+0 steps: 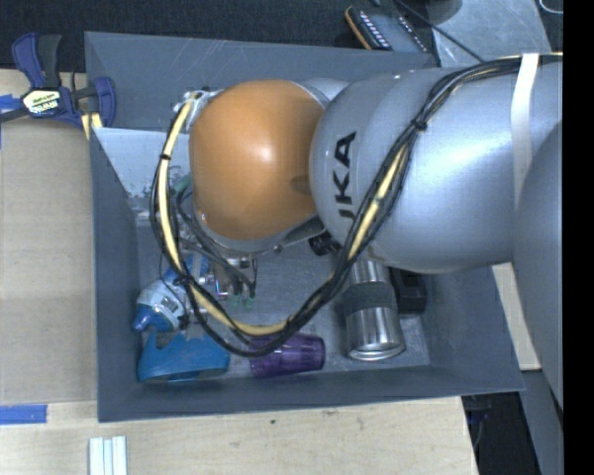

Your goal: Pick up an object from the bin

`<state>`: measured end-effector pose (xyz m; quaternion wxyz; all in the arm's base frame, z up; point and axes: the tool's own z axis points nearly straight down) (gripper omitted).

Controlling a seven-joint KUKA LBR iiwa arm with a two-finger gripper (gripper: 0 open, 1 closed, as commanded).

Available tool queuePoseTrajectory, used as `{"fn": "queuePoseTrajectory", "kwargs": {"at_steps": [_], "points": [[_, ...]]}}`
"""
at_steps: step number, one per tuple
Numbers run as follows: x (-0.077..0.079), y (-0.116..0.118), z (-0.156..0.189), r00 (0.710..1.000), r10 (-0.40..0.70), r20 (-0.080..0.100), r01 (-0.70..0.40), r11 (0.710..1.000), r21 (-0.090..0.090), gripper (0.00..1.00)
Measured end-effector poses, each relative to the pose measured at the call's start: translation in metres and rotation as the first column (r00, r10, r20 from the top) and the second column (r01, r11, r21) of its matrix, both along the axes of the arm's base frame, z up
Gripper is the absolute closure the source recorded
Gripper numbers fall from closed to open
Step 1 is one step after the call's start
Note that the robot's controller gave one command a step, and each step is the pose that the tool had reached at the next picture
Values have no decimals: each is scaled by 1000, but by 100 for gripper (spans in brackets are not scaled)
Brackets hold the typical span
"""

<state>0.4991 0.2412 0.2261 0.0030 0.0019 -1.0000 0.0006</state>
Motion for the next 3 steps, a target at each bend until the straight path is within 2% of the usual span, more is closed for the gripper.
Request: {"fn": "queuePoseTrajectory", "kwargs": {"at_steps": [1, 2, 3], "points": [[2, -2, 5, 1000, -5, 8, 5, 1000, 2, 0], [55, -18, -95, 979, 204, 6, -204, 979, 2, 0], [72, -28, -156, 981, 193, 11, -193, 981, 3, 0]]}}
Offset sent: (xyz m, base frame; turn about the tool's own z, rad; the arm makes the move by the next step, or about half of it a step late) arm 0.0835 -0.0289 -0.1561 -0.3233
